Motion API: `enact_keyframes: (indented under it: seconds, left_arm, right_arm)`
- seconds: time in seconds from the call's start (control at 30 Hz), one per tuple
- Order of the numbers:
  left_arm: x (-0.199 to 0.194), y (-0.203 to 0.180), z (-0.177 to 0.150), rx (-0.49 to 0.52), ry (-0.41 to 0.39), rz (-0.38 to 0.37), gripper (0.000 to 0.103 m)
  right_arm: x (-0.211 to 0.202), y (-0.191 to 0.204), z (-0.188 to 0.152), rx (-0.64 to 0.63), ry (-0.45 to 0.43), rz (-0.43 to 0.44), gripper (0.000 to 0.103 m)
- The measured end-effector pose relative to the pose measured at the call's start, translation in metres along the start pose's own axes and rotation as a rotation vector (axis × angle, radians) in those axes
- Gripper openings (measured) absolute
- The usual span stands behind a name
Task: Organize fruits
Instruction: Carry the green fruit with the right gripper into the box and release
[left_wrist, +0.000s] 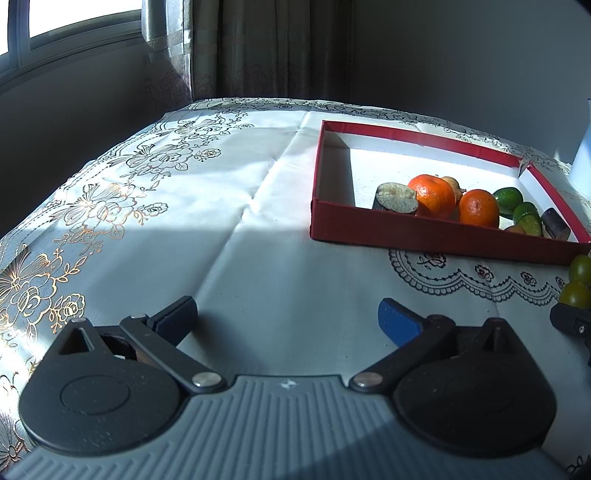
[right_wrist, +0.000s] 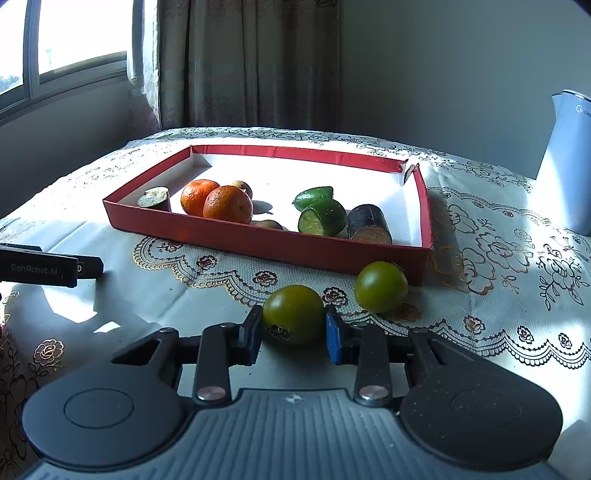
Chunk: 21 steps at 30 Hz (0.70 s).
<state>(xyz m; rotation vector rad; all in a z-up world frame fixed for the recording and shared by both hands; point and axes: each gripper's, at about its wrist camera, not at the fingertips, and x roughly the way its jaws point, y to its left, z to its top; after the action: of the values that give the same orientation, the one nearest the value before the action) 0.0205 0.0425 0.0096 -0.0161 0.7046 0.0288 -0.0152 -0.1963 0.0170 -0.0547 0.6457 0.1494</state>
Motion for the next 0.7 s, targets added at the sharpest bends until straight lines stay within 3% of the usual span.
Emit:
enact_keyframes:
  seconds: [0.27,0.7]
  left_arm:
    - [0.0,-0.001,0.0,0.004,0.001,0.002,0.103]
    - [0.0,-0.001,0.0,0.004,0.001,0.002,0.103]
  right_arm:
    - [-0.013,0.006,0.015,-0.016,-0.054,0.027,0.033]
    - [-0.021,-0.015,0.084,-0.007,-0.218,-0.005,0.033]
